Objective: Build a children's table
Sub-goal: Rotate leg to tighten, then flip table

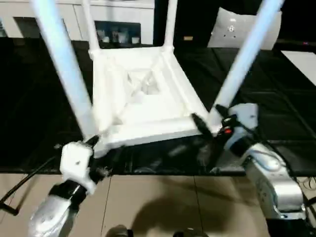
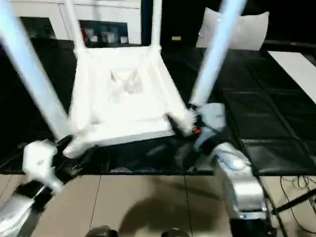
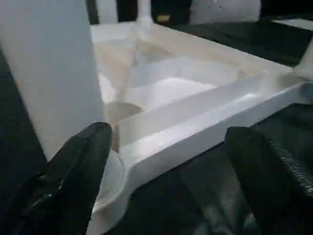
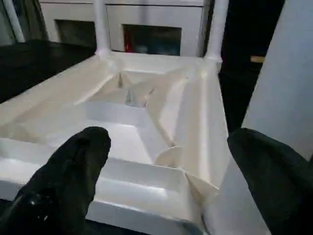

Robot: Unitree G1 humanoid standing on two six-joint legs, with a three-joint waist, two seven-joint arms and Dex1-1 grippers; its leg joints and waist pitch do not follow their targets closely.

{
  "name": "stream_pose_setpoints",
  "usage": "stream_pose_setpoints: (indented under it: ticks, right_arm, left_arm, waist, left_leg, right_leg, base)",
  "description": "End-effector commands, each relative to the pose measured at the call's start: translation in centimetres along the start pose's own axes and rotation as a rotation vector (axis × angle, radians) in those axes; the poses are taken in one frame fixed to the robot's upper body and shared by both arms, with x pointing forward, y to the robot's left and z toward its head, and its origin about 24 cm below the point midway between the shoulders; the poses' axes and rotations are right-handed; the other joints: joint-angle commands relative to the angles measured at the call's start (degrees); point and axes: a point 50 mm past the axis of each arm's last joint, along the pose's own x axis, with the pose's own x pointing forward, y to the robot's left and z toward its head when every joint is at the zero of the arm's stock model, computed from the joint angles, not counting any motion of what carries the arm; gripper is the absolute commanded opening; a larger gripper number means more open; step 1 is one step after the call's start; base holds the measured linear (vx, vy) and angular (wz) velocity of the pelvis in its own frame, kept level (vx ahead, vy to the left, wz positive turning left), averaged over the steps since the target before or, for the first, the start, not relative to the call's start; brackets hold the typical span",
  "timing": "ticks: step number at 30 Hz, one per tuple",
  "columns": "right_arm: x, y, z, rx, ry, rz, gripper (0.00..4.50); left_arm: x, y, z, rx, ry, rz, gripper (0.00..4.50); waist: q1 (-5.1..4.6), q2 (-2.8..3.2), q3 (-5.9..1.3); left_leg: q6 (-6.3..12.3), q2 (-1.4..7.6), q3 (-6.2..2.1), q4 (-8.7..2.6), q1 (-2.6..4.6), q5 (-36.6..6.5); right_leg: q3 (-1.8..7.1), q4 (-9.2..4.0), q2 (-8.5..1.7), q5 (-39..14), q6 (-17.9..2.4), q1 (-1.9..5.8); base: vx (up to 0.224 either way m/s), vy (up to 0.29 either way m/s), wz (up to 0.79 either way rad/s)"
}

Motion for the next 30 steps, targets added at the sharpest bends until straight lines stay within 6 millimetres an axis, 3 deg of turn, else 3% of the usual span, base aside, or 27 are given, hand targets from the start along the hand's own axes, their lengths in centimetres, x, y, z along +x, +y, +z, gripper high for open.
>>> stream_pose_setpoints:
  ticks: [1, 2, 4, 6, 10, 13, 18, 19, 25, 30]
  right_arm:
    - [-0.2, 0.3, 0.2, 0.0, -0.022, 0.022, 4.5]
    - [-0.2, 0.4, 0.2, 0.0, -0.021, 0.031, 4.5]
    - [-0.1, 0.9, 0.1, -0.001, -0.02, 0.064, 4.5]
    - [-0.1, 1.9, -0.2, -0.027, -0.011, 0.127, 4.5]
    - [-0.3, 3.4, -0.9, -0.06, 0.028, 0.218, 4.5]
    - [-0.4, 3.5, -1.0, -0.058, 0.027, 0.216, 4.5]
    - [-0.4, 3.6, -1.1, -0.046, 0.021, 0.197, 4.5]
    - [-0.3, 3.6, -1.1, -0.047, 0.022, 0.196, 4.5]
    - [-0.4, 4.2, -1.1, -0.055, 0.031, 0.25, 4.5]
    - [-1.0, 5.4, -0.8, 0.002, 0.035, 0.401, 4.5]
  left_arm:
    - [-1.3, -0.4, 0.3, -0.007, -0.017, -0.032, 4.47]
    - [-1.5, -0.5, 0.2, -0.007, -0.014, -0.033, 4.49]
    - [-2.2, -0.5, 0.1, -0.007, -0.007, -0.032, 4.49]
    - [-2.8, 0.2, -0.1, 0.013, 0.01, 0.052, 4.49]
    - [-2.1, 2.2, 0.6, 0.024, -0.042, 0.261, 4.49]
    - [-1.8, 2.2, 0.8, 0.006, -0.059, 0.272, 4.49]
    - [-0.7, 1.9, 0.7, 0.01, -0.051, 0.224, 4.49]
    - [-0.6, 1.8, 0.6, 0.012, -0.042, 0.217, 4.49]
    - [0.8, 2.0, 0.0, 0.002, -0.003, 0.275, 3.98]
    - [1.6, 2.3, 0.2, -0.011, -0.012, 0.315, 3.55]
  waist:
    - [-0.31, 0.05, -2.87]
    - [-0.28, 0.24, -2.96]
    - [-0.52, -0.51, -2.89]
    - [-0.39, -0.56, -2.86]
    - [-0.32, -0.15, -2.71]
    - [-0.26, 0.08, -2.59]
    - [-0.28, 0.2, -2.66]
    - [-0.22, 0.49, -2.55]
    - [-0.36, 0.25, -2.32]
    - [-0.25, 0.3, -2.44]
  left_leg:
    - [1.44, 4.75, -1.48, -6.47, -0.55, -14.25]
    - [1.61, 4.75, -1.43, -6.35, -0.49, -13.85]
    - [2.29, 4.72, -1.02, -6.38, -0.36, -12.25]
    - [3.06, 4.81, -0.79, -6.37, -0.4, -10.55]
    - [2.94, 5.02, -0.45, -6.44, 0.02, -10.65]
    - [2.53, 5.07, -0.67, -6.68, -0.11, -10.28]
    - [2.64, 5.05, -0.51, -6.6, 0.25, -9.52]
    - [2.49, 5.1, -0.54, -6.66, 0.21, -10.08]
    - [1.99, 5.05, -0.51, -6.69, 0.21, -11.03]
    - [3.44, 5.14, -0.61, -6.49, 0.1, -9.18]
  right_leg:
    - [3.69, -5.31, -5.41, -16.78, -9.51, 1.92]
    - [3.76, -5.23, -5.5, -16.66, -9.64, 1.86]
    - [3.85, -5.39, -5.17, -15.8, -9.21, 1.59]
    - [3.81, -5.25, -5.14, -14.05, -9.27, 1.57]
    - [3.85, -5.44, -4.85, -13.11, -9.6, 1.41]
    - [3.74, -5.16, -4.86, -11.41, -9.86, 1.6]
    - [3.89, -4.91, -4.81, -7.04, -10.57, 1.5]
    - [3.9, -4.93, -4.89, -7.43, -10.78, 1.52]
    - [3.93, -5.18, -4.97, -9.64, -10.51, 1.64]
    - [3.92, -5.0, -5.0, -7.63, -10.84, 1.76]
  base:
    - [0.0, 0.0, 0.0]
    - [0.0, 0.0, 0.0]
    - [0.0, 0.0, 0.0]
    - [0.0, 0.0, 0.0]
    - [0.0, 0.0, 0.0]
    - [0.0, 0.0, 0.0]
    - [0.0, 0.0, 0.0]
    - [0.0, 0.0, 0.0]
    - [0.0, 0.0, 0.0]
    - [0.0, 0.0, 0.0]
